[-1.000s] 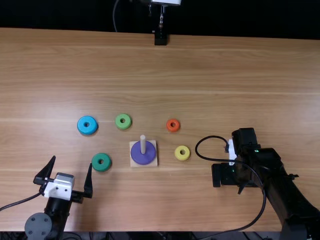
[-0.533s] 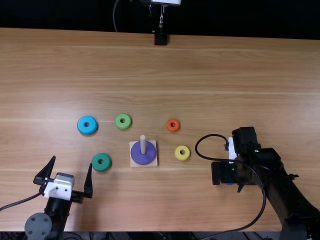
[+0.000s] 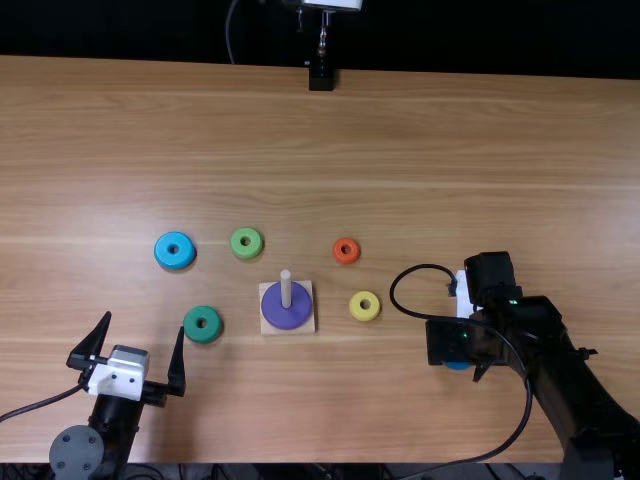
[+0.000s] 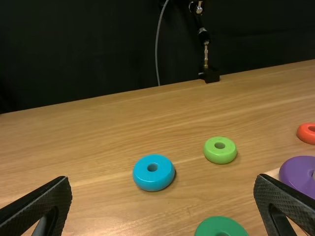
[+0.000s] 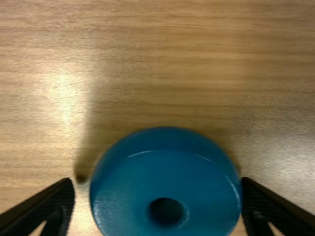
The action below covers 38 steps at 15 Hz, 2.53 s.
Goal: Build the Hanoi tower: stack the rings onto the peg from bottom to top in this color order: purple, dark blue, light blue, dark green, light green, yellow, orange.
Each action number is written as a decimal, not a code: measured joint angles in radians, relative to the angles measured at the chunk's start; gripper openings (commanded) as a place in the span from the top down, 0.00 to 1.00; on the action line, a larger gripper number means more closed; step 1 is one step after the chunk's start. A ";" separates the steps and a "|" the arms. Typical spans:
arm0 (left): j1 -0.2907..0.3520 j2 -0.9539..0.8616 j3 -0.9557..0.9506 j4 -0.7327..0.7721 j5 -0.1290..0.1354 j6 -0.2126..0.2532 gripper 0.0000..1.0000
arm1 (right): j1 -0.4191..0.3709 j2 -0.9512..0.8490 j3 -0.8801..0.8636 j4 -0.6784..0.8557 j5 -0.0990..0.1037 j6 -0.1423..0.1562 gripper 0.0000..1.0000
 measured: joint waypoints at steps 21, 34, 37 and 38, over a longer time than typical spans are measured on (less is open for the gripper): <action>0.000 0.000 0.000 0.000 0.000 0.000 0.00 | 0.272 0.059 0.861 -0.592 -0.107 -0.282 1.00; 0.000 0.000 0.000 0.000 0.000 0.000 0.00 | 0.466 0.253 1.134 -0.615 -0.116 -0.336 1.00; 0.000 0.000 0.000 0.000 0.000 0.000 0.00 | 0.498 0.280 1.172 -0.588 -0.116 -0.336 1.00; 0.000 0.000 0.000 0.000 0.000 0.000 0.00 | 0.517 0.307 1.189 -0.586 -0.116 -0.336 1.00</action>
